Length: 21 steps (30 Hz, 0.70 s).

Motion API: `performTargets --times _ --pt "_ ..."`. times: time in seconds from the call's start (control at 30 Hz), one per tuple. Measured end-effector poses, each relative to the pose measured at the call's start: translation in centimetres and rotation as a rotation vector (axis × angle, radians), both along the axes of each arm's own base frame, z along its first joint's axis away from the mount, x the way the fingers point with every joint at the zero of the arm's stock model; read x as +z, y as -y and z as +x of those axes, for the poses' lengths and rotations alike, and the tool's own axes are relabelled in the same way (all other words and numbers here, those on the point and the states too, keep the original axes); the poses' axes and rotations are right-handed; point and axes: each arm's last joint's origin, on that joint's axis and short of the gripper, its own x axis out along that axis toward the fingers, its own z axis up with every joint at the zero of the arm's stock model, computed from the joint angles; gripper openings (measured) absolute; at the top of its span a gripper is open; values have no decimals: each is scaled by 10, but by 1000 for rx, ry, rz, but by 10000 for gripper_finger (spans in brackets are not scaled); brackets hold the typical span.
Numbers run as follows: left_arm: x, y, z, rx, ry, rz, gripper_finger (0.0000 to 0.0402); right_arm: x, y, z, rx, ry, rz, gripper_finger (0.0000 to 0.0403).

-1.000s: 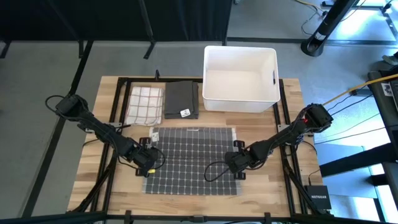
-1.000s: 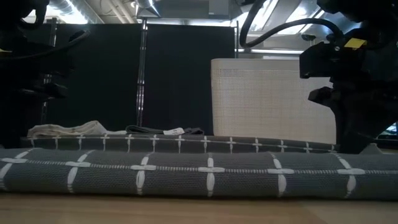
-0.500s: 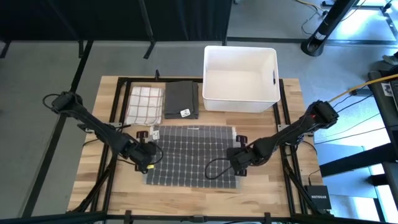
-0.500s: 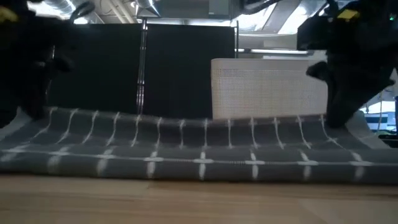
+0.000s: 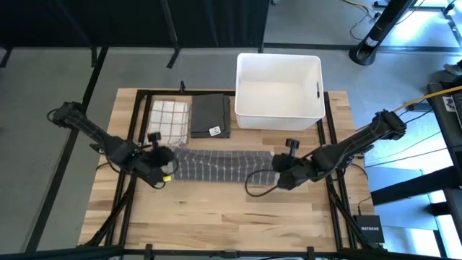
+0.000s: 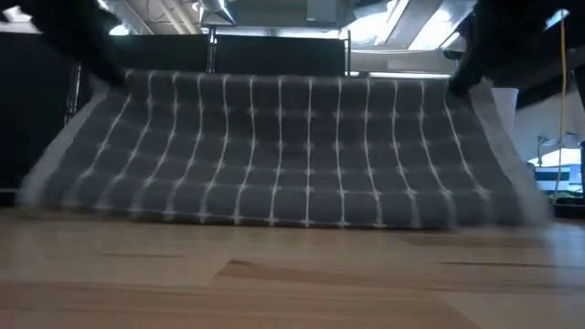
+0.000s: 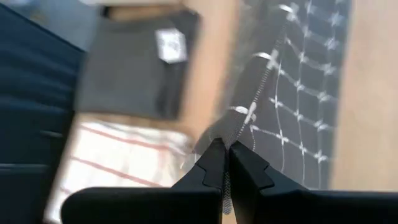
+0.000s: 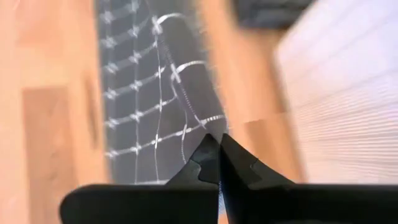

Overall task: Fold towel
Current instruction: Fold the grey patterned towel

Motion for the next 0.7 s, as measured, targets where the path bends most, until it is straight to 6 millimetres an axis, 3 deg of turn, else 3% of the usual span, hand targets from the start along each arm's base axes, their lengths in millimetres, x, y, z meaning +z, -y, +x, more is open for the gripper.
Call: performTargets --times 0.17,0.4,0.53,0.7 --pt "22 -14 -8 72 123 121 0 25 10 -10 -64 116 -122 1" --pt "32 -27 -17 108 176 179 1 43 18 -21 -118 225 -176 1" --pt "33 -28 -19 129 196 96 1 45 18 -23 -141 243 -106 1" --pt "30 -23 -19 151 166 -137 1 42 13 -22 -133 199 98 1"
